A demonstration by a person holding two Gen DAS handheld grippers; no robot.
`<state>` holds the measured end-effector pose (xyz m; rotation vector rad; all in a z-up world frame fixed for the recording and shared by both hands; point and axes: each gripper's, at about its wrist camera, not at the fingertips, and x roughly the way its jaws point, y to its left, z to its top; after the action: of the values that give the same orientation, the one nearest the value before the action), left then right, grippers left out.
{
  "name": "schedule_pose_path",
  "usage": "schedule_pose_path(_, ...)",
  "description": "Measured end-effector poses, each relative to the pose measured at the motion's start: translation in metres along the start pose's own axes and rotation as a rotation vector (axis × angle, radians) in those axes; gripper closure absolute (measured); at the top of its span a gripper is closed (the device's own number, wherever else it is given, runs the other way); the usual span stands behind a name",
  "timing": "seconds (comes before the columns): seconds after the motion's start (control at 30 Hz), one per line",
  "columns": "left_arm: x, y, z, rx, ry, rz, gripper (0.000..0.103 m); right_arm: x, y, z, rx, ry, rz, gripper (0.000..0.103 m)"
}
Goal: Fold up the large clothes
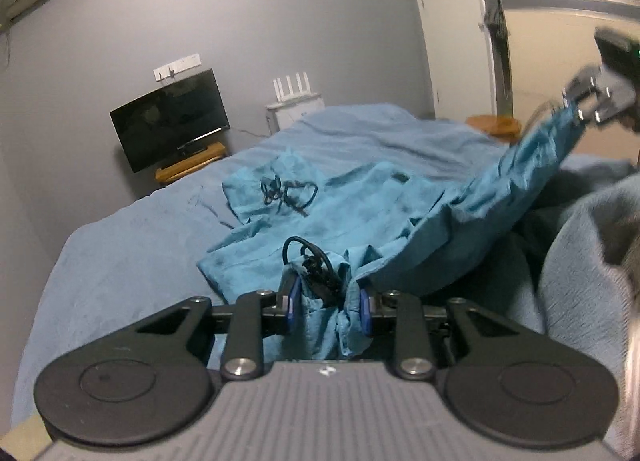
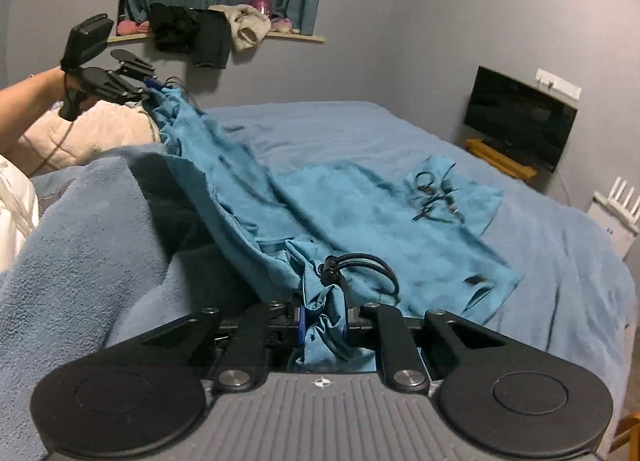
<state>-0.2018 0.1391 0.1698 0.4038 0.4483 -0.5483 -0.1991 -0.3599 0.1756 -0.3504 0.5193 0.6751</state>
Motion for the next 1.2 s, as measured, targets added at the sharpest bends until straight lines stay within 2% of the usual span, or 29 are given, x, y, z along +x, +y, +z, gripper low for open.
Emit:
schedule_pose_path(0.1,0.018,0.012,0.005,-0.038,-0.018,0.025,0.078,0.013,-0.019,0.007,0.047,-0.041,-0.025,0.087)
schedule_pose_path(0.27,0.062,0.045,0.028,-0.087,-0.069,0.112,0.077,0.061,-0.059,0.034,0.155,-0.116,-0.16,0.086)
schedule_pose_path(0.4,0.121,0.07,0.053,-0.116,-0.08,0.203,0.077,0.117,-0.087,0.057,0.171,-0.137,-0.325,0.085)
schedule_pose_path(0.57,0.207,0.105,0.07,-0.198,-0.086,0.303,0.073,0.191,-0.137,0.07,0.3,-0.148,-0.413,0.085)
schedule_pose_path(0.6,0.223,0.109,0.07,-0.203,-0.084,0.33,0.068,0.209,-0.151,0.07,0.333,-0.149,-0.429,0.085)
schedule_pose_path(0.67,0.25,0.116,0.069,-0.202,-0.083,0.388,0.047,0.239,-0.175,0.065,0.401,-0.154,-0.452,0.085)
schedule_pose_path(0.7,0.261,0.117,0.066,-0.204,-0.071,0.428,0.029,0.255,-0.187,0.061,0.435,-0.151,-0.467,0.085)
schedule_pose_path(0.73,0.27,0.117,0.064,-0.207,-0.056,0.471,0.015,0.27,-0.198,0.056,0.466,-0.145,-0.481,0.083)
schedule_pose_path(0.8,0.281,0.118,0.054,-0.221,-0.042,0.518,0.012,0.297,-0.213,0.04,0.504,-0.149,-0.517,0.071)
schedule_pose_path(0.83,0.283,0.118,0.046,-0.242,-0.036,0.507,0.011,0.307,-0.219,0.031,0.519,-0.14,-0.53,0.059)
schedule_pose_path(0.87,0.286,0.12,0.037,-0.268,-0.026,0.481,0.011,0.314,-0.225,0.02,0.535,-0.128,-0.528,0.052)
schedule_pose_path(0.93,0.294,0.126,0.019,-0.307,-0.002,0.449,0.011,0.325,-0.233,0.002,0.563,-0.113,-0.5,0.052)
schedule_pose_path(1.0,0.305,0.132,0.0,-0.343,0.037,0.428,0.012,0.332,-0.242,-0.012,0.584,-0.099,-0.485,0.045)
schedule_pose_path(1.07,0.315,0.142,-0.014,-0.384,0.06,0.412,0.012,0.333,-0.254,-0.027,0.632,-0.097,-0.461,0.033)
schedule_pose_path(1.2,0.327,0.156,-0.03,-0.428,0.077,0.374,0.012,0.328,-0.263,-0.057,0.719,-0.059,-0.412,0.031)
